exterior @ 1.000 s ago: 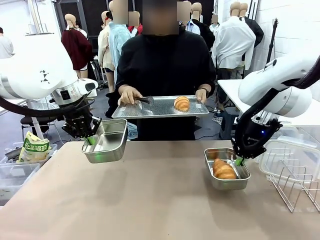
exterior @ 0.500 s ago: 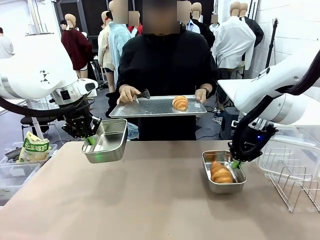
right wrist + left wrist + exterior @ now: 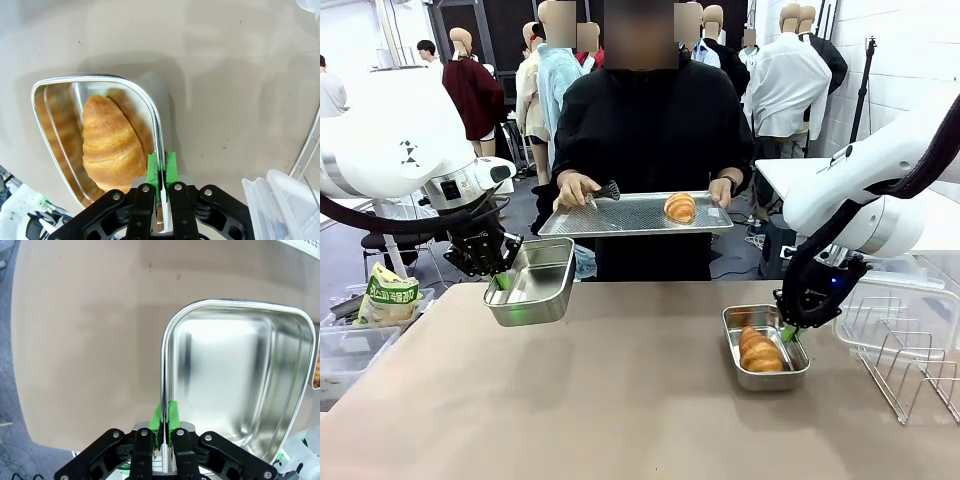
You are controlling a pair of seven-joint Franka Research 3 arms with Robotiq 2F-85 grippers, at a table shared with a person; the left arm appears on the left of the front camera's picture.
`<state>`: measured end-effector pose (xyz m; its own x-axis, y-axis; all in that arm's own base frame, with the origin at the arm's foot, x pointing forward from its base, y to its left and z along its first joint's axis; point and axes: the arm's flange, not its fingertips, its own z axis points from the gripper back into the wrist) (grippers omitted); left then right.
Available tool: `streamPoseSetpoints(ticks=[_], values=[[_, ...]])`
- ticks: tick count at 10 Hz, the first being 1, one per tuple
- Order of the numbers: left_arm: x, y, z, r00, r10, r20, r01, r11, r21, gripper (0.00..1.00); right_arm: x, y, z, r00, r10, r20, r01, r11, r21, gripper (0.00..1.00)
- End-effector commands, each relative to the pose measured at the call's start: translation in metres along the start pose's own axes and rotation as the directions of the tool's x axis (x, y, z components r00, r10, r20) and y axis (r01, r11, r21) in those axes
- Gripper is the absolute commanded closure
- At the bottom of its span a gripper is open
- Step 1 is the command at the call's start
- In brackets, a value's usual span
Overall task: Place the bread in airtight containers.
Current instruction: Once an object is inside an Airtight Container , place the container in the center of the table.
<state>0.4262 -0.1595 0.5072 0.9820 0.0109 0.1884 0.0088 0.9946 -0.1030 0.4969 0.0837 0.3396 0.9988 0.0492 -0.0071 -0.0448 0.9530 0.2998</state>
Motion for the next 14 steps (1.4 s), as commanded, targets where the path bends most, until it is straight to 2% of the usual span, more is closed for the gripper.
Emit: streamPoseSetpoints(ticks=[1, 5, 6, 9, 14], values=[[0.000, 0.001, 0.002, 1.000, 0.000, 0.006, 0.000, 1.000, 0.002, 1.00, 0.003, -0.004, -0.004, 1.000, 0.003, 0.020, -0.004, 1.000, 0.024, 0.87], [0.000, 0.001, 0.002, 1.000, 0.000, 0.006, 0.000, 1.000, 0.002, 1.00, -0.002, -0.006, 0.007, 0.998, -0.034, 0.044, 0.033, 0.999, 0.025, 0.10], [0.000, 0.001, 0.002, 1.000, 0.000, 0.006, 0.000, 1.000, 0.002, 1.00, -0.002, -0.007, 0.007, 0.999, -0.036, 0.040, 0.035, 0.999, 0.030, 0.00], [0.000, 0.001, 0.002, 1.000, 0.000, 0.006, 0.000, 1.000, 0.002, 1.00, 0.000, -0.006, 0.002, 1.000, -0.029, -0.010, 0.030, 0.999, 0.024, 0.00], [0.000, 0.001, 0.002, 1.000, 0.000, 0.006, 0.000, 1.000, 0.002, 1.00, -0.004, -0.003, 0.001, 0.999, -0.020, -0.025, 0.020, 1.000, 0.013, 0.00]])
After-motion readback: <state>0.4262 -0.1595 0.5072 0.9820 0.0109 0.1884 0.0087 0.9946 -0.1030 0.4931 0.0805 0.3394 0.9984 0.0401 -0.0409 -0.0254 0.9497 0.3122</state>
